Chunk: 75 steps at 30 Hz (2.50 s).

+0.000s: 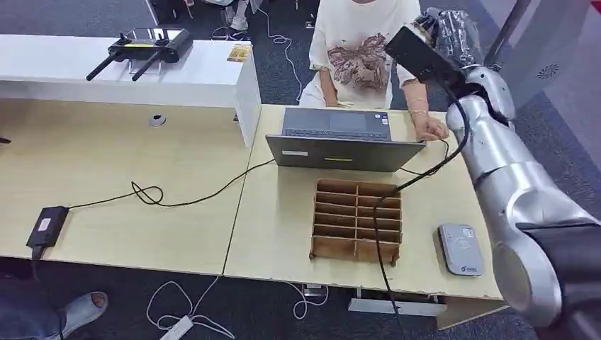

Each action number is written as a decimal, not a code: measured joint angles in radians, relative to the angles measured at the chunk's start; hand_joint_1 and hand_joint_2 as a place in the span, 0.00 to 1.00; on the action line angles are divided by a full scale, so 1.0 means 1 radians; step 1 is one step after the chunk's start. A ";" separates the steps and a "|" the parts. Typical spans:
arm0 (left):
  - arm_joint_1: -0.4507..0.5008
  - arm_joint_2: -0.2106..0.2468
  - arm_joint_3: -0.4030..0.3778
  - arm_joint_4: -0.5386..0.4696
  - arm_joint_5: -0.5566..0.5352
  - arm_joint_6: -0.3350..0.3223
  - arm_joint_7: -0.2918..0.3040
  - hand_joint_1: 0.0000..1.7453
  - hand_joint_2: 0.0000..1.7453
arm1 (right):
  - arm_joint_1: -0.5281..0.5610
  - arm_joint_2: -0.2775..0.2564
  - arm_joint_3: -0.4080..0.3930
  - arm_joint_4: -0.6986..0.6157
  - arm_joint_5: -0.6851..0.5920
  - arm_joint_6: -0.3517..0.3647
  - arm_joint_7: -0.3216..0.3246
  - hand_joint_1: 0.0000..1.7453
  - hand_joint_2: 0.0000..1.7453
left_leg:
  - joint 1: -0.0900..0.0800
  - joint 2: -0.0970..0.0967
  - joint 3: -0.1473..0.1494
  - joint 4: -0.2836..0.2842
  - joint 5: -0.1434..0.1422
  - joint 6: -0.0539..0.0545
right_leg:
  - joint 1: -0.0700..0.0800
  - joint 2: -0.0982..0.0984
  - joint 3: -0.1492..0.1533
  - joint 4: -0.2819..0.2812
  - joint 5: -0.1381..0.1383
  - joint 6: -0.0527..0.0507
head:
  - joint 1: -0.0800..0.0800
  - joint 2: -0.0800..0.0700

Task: Pass the card to the sensor for recognition and then transmit it.

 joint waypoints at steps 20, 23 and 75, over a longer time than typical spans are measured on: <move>0.006 0.009 -0.044 0.000 -0.047 -0.043 0.021 0.00 0.00 | 0.061 0.045 -0.137 -0.072 -0.293 0.222 -0.147 1.00 1.00 | 0.000 0.000 0.000 0.000 0.000 0.000 | 0.000 0.000 0.000 0.000 0.000 0.000 | 0.000 0.000; 0.005 0.016 -0.061 0.000 -0.063 -0.075 0.062 0.00 0.00 | 0.071 0.045 -0.137 -0.088 -0.366 0.269 -0.178 1.00 1.00 | 0.000 0.000 0.000 0.000 0.000 0.000 | 0.000 0.000 0.000 0.000 0.000 0.000 | 0.000 0.000; -0.028 0.008 -0.189 0.000 -0.276 -0.202 0.029 0.00 0.00 | 0.706 -0.329 -0.096 -0.724 -1.004 0.532 -0.106 1.00 1.00 | -0.008 -0.008 -0.001 0.000 0.001 0.004 | -0.009 -0.005 0.000 0.000 -0.001 0.002 | -0.001 0.000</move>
